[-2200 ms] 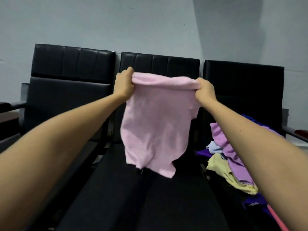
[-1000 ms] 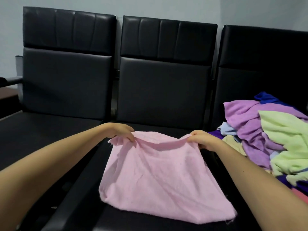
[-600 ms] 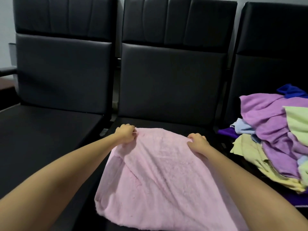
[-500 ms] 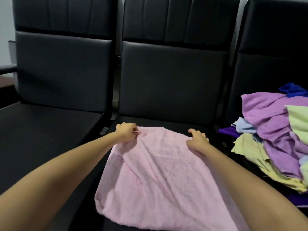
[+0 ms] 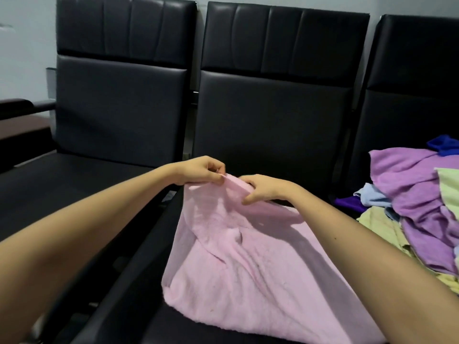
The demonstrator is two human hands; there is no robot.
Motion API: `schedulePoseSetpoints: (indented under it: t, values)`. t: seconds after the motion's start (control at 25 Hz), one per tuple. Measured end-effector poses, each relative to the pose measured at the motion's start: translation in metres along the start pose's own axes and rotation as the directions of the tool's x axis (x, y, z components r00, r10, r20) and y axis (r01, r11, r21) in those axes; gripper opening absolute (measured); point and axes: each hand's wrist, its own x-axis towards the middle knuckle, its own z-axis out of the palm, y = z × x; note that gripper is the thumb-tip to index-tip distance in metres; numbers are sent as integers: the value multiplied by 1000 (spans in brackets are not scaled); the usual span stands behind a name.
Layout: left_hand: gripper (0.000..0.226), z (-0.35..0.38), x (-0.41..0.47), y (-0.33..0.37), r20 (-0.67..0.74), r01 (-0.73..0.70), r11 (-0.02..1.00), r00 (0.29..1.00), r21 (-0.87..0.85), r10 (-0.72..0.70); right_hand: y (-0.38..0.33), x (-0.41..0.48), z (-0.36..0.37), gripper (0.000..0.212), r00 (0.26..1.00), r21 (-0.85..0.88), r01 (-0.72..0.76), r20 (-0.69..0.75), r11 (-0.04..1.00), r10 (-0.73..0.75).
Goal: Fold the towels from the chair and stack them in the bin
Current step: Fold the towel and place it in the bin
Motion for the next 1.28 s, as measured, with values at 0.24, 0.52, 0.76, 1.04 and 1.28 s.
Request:
schedulePoseSetpoints:
  t: [0.24,0.52,0.76,1.04,1.28]
  values:
    - [17,-2,-19,-17,-50,186,975,982,124,-181,37,-39,-7,12,969,-503,-247,-149,829,198]
    - [11,88,-43,-38,-397,280,960,880,-4,-259,73,-95,47,9,814,-437,-430,-567,790,129]
    - [17,87,-57,-15,-433,104,994,899,45,-74,91,-122,83,15,718,-385,-276,-691,881,-77]
    - [25,79,-68,-16,-433,-49,976,900,-214,-50,65,-134,34,17,715,-438,-244,-684,865,-144]
    - [24,80,-60,-30,-452,6,976,886,-218,-106,105,-129,28,15,923,-374,-385,-177,844,342]
